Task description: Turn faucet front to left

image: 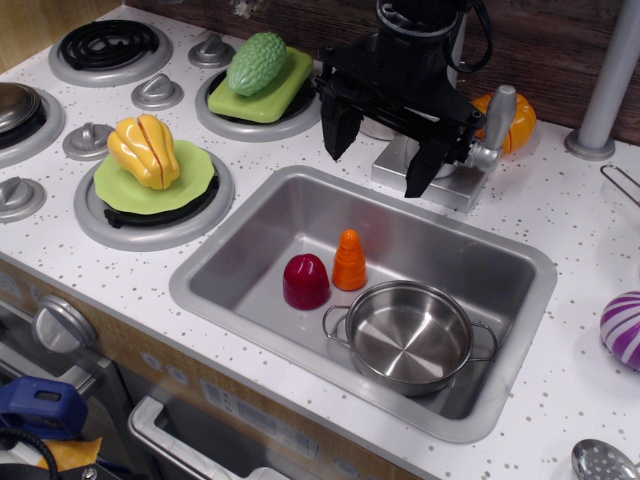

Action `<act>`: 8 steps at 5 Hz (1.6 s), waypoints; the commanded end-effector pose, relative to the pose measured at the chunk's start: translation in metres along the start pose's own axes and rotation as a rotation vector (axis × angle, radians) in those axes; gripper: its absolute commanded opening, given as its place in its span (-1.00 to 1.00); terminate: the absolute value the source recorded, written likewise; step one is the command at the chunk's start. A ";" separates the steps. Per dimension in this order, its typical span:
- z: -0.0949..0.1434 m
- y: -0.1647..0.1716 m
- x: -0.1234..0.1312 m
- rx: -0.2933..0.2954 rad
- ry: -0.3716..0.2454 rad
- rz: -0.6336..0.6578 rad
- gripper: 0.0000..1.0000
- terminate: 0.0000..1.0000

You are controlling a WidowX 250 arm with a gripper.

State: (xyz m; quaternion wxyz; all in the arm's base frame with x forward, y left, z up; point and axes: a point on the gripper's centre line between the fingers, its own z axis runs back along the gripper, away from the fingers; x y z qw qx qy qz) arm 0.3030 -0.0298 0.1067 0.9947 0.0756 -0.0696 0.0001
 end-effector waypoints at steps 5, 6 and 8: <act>0.010 -0.038 0.006 -0.048 -0.115 -0.048 1.00 -1.00; 0.012 -0.042 0.016 -0.039 -0.171 -0.104 1.00 -1.00; 0.014 -0.042 0.028 0.013 -0.263 -0.180 1.00 -1.00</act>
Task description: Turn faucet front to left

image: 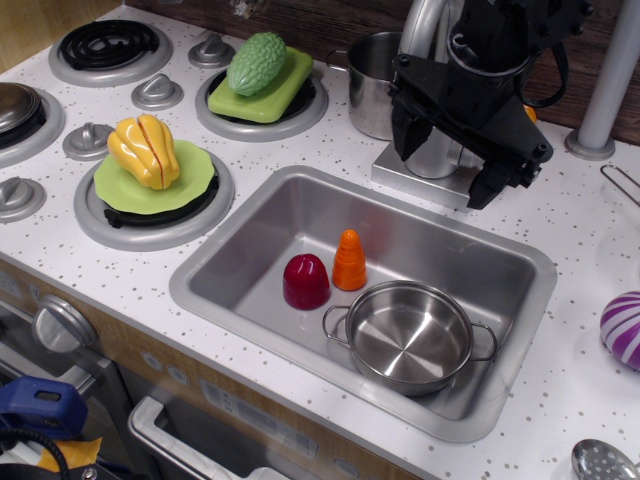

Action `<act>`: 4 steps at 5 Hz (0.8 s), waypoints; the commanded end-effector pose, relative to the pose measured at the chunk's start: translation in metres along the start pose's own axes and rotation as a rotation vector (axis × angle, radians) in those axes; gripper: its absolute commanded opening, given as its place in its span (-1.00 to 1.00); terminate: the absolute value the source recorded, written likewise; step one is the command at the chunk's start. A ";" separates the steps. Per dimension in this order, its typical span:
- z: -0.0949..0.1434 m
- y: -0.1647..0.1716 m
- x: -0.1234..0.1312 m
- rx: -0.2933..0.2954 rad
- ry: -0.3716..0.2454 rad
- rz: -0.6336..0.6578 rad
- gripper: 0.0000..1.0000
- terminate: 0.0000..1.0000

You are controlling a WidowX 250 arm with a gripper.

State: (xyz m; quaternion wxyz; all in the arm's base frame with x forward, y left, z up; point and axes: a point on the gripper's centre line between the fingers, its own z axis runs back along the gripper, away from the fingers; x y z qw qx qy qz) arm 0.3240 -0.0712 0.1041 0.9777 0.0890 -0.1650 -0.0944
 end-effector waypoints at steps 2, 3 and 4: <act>0.011 0.019 0.016 -0.041 -0.045 -0.047 1.00 -1.00; 0.010 0.025 0.019 -0.054 -0.035 -0.058 1.00 -1.00; 0.010 0.030 0.020 -0.060 -0.028 -0.071 1.00 -1.00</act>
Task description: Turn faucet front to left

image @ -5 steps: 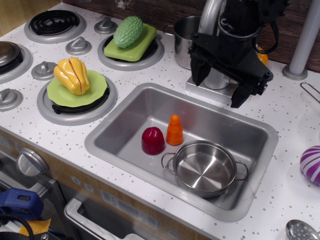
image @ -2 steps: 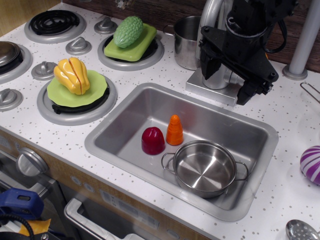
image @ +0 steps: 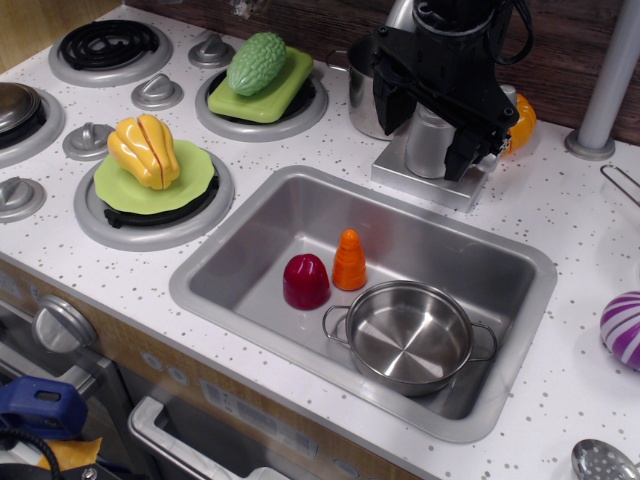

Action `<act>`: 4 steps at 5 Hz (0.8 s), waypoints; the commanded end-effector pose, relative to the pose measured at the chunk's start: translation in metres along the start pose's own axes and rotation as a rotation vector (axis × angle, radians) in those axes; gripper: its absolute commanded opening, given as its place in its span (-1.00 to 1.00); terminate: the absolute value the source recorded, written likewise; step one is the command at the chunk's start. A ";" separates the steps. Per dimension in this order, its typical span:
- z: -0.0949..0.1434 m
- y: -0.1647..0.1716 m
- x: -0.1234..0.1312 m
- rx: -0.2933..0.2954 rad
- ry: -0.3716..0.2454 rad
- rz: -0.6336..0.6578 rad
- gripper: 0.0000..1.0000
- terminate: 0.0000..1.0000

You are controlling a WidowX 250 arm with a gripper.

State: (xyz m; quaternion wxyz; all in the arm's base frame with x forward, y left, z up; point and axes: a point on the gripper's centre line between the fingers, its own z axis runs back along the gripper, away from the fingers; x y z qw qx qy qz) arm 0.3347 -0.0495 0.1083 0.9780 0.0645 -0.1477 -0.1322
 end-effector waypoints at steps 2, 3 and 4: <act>0.008 0.032 0.014 -0.016 -0.045 -0.062 1.00 -1.00; 0.007 0.043 0.015 -0.029 -0.035 -0.086 1.00 -1.00; 0.007 0.053 0.015 -0.041 -0.027 -0.108 1.00 -1.00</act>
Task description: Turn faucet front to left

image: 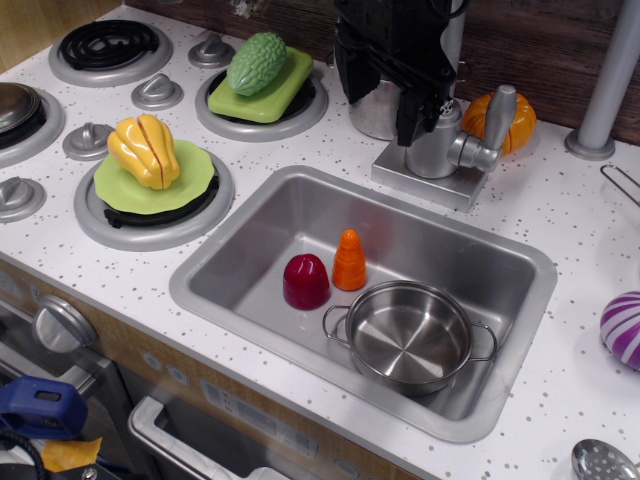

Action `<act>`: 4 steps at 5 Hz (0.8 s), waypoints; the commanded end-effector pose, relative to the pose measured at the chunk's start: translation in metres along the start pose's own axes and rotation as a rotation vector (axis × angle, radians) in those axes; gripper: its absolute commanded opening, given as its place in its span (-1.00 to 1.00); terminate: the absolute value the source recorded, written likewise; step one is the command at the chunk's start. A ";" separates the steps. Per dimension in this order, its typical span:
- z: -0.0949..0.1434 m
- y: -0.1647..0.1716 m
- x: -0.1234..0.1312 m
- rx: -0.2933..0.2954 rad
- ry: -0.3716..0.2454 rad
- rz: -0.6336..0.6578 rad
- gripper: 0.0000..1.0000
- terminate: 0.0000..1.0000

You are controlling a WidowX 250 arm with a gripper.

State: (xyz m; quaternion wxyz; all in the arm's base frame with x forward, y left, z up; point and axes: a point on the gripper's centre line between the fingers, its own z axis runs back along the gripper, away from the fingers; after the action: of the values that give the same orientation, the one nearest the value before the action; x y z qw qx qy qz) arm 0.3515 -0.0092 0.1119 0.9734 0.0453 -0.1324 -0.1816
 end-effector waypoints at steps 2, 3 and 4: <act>0.010 0.030 0.013 -0.010 -0.041 -0.064 1.00 -1.00; 0.009 0.041 0.014 -0.022 -0.033 -0.088 1.00 -1.00; 0.007 0.049 0.015 -0.005 -0.042 -0.112 1.00 -1.00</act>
State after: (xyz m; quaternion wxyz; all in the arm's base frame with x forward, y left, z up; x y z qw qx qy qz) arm 0.3763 0.0304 0.1101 0.9597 0.0431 -0.1331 -0.2436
